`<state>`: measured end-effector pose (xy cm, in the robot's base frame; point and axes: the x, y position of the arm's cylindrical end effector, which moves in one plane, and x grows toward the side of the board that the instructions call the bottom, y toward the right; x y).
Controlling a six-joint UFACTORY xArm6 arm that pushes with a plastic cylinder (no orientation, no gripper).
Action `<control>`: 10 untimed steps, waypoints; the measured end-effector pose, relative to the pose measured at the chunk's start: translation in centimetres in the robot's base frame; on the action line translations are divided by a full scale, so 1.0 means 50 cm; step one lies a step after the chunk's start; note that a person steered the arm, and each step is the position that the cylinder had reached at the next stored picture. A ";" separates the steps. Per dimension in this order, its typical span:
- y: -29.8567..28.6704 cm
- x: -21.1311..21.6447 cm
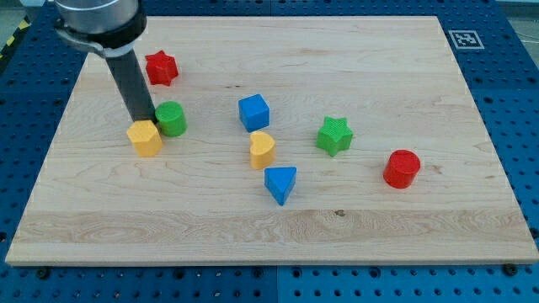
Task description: Tap the green circle
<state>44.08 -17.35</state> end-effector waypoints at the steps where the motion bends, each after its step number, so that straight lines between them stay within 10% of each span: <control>1: 0.022 0.051; 3: 0.047 0.111; 7: -0.033 -0.084; 10: 0.046 0.077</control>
<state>47.94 -15.04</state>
